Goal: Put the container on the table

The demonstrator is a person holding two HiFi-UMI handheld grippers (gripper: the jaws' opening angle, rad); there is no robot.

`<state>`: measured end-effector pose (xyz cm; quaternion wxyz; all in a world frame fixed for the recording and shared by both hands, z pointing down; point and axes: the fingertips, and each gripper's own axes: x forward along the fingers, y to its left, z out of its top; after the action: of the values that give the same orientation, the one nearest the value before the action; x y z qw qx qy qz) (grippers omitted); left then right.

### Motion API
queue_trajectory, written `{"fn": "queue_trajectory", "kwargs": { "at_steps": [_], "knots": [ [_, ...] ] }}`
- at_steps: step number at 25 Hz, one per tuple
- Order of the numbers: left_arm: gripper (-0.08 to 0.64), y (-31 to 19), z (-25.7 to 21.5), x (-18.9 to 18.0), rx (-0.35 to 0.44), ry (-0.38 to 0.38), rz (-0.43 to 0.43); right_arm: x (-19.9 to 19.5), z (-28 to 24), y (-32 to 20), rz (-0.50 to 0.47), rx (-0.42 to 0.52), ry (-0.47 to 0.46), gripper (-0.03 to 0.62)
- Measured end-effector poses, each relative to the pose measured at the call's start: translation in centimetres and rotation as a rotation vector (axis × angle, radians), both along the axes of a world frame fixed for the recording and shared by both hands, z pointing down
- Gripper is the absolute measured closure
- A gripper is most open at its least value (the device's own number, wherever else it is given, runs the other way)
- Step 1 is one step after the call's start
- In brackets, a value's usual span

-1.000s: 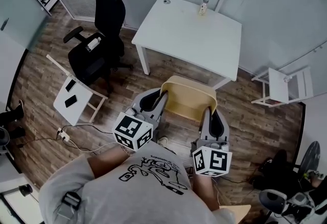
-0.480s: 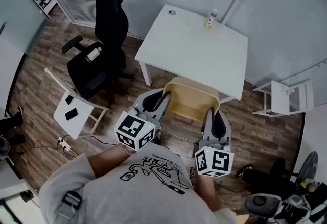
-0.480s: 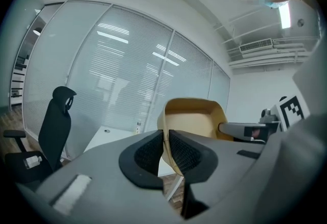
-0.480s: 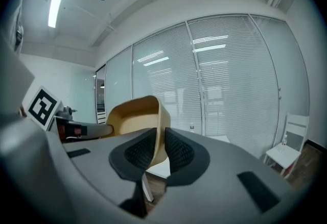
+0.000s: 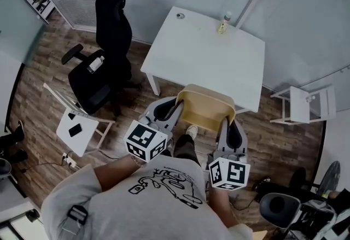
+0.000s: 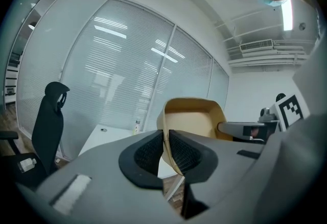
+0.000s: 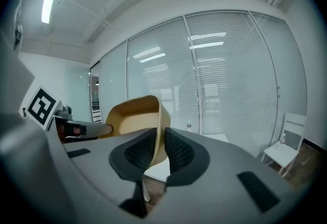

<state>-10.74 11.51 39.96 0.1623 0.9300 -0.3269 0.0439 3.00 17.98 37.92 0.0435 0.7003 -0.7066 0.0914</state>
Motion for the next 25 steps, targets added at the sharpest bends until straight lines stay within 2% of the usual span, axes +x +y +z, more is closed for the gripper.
{"fn": "queue_trajectory", "kwargs": {
  "at_steps": [11,25],
  "knots": [
    [0.529,-6.0,0.8,4.8,0.000,-0.010,-0.005,4.9,1.4,-6.0,-0.006,-0.009,-0.019,0.558],
    [0.529,-14.1,0.3,15.6,-0.003,-0.024,-0.049,16.0,1.4,-14.6,-0.046,-0.004,-0.043,0.558]
  ]
}}
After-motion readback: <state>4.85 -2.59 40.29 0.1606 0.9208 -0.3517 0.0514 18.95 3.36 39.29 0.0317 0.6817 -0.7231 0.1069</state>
